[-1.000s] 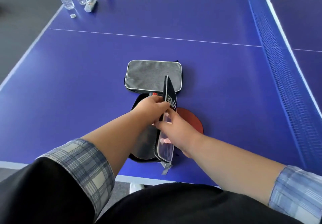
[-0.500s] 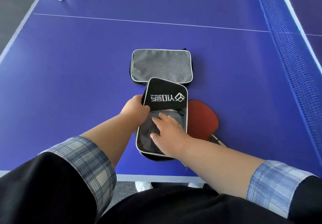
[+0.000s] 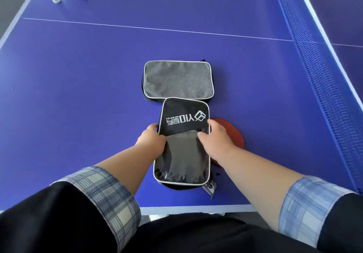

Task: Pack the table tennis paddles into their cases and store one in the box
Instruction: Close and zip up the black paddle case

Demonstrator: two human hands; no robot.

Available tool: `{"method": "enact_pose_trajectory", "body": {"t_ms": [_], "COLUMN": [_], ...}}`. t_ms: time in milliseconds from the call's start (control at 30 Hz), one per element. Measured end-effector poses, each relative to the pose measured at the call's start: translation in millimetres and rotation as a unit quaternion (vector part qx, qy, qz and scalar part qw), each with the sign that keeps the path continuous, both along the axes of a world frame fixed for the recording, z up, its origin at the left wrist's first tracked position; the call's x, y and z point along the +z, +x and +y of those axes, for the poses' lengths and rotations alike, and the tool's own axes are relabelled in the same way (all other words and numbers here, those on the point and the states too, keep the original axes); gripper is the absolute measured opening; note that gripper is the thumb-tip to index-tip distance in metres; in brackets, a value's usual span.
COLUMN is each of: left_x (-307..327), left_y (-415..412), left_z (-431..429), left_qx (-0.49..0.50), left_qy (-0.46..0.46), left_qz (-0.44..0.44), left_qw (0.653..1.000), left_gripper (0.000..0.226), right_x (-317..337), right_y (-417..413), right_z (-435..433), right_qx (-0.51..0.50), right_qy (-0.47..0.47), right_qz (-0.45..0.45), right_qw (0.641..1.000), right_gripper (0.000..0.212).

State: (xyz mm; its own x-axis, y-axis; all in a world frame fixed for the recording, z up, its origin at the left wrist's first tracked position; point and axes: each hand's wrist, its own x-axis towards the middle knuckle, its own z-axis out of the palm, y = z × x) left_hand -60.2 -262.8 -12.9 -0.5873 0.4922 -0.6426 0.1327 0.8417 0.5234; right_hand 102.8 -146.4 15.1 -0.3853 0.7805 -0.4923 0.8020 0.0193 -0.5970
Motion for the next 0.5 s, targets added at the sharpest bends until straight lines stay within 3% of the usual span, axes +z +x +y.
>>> {"method": "enact_pose_trajectory", "body": {"t_ms": [100, 333, 400, 500], "left_x": [0.5, 2.7, 2.4, 2.7], "left_y": [0.7, -1.9, -3.6, -2.9], "left_z": [2.3, 22.0, 27.7, 36.8], "left_qx": [0.006, -0.029, -0.051, -0.068], "left_qy": [0.035, -0.002, -0.005, -0.009], "left_qz": [-0.002, 0.039, 0.054, 0.082], "left_qw": [0.999, 0.999, 0.997, 0.994], "left_gripper": [0.044, 0.046, 0.045, 0.041], "right_x": [-10.9, -17.4, -19.7, -20.1], "right_y": [6.4, 16.0, 21.5, 29.6], "right_z": [5.1, -3.4, -8.2, -19.5], "right_qx": [-0.051, -0.139, -0.197, -0.239], "right_qy": [-0.104, -0.160, -0.228, -0.351], "right_qz": [0.040, 0.064, 0.086, 0.128], "right_qw": [0.992, 0.975, 0.950, 0.896], "right_gripper": [0.052, 0.077, 0.065, 0.030]}}
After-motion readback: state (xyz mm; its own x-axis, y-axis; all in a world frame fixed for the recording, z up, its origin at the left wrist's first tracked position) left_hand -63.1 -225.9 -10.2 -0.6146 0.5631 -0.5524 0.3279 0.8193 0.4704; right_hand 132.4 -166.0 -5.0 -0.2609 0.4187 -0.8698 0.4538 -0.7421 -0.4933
